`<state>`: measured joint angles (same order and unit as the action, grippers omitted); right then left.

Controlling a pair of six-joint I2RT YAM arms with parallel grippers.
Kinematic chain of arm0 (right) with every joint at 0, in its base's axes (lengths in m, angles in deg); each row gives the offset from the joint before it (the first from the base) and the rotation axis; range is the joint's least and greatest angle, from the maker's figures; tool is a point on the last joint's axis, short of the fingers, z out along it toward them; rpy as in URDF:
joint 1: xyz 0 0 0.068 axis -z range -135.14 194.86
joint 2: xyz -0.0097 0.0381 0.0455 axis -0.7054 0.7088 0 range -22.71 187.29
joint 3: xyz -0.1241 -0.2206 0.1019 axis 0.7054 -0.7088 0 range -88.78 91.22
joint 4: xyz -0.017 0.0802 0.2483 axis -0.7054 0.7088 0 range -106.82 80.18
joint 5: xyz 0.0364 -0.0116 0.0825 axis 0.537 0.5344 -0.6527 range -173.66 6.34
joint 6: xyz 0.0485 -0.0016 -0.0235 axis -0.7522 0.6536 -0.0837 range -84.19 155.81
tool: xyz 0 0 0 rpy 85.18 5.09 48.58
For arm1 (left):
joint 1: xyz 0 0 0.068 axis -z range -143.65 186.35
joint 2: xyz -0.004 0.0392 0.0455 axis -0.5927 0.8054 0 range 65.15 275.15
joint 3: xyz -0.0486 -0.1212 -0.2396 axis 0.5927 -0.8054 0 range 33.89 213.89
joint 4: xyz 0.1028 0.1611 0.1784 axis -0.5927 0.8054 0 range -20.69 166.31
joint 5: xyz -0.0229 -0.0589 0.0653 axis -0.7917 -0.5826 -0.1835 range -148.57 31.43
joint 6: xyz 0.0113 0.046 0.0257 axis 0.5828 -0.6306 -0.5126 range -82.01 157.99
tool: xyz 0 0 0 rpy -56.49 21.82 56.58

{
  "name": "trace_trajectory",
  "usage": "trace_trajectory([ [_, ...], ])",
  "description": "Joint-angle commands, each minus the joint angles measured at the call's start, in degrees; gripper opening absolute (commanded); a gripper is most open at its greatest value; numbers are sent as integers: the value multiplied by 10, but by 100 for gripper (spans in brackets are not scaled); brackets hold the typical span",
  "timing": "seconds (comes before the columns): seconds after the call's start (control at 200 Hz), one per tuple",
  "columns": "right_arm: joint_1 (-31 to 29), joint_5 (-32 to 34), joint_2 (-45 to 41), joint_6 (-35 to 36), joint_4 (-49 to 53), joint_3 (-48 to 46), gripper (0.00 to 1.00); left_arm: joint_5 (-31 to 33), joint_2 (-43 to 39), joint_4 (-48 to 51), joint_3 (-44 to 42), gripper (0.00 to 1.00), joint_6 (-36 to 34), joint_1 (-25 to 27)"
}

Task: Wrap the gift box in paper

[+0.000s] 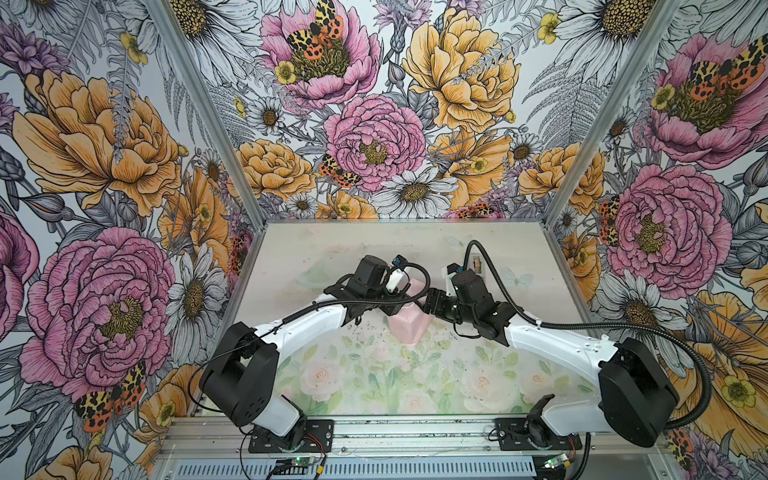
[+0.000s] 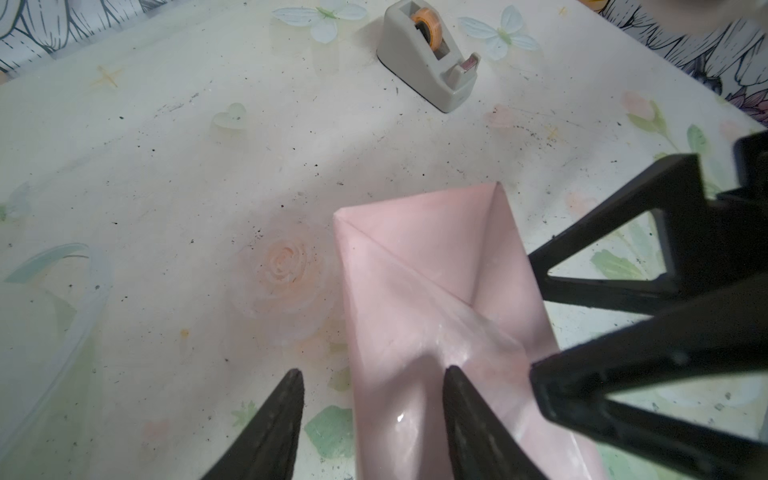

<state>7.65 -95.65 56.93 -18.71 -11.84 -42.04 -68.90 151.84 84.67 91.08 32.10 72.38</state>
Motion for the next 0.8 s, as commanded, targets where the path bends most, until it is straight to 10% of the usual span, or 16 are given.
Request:
trace_trajectory([
  [0.0,-7,10,12,-2,15,25,68,31,1,42,-20,55,-4,7],
  [0.46,-8,64,2,17,92,8,50,52,-39,33,-18,55,40,7],
  [0.796,9,24,18,48,86,14,40,-48,-81,-39,-37,40,75,-2],
])
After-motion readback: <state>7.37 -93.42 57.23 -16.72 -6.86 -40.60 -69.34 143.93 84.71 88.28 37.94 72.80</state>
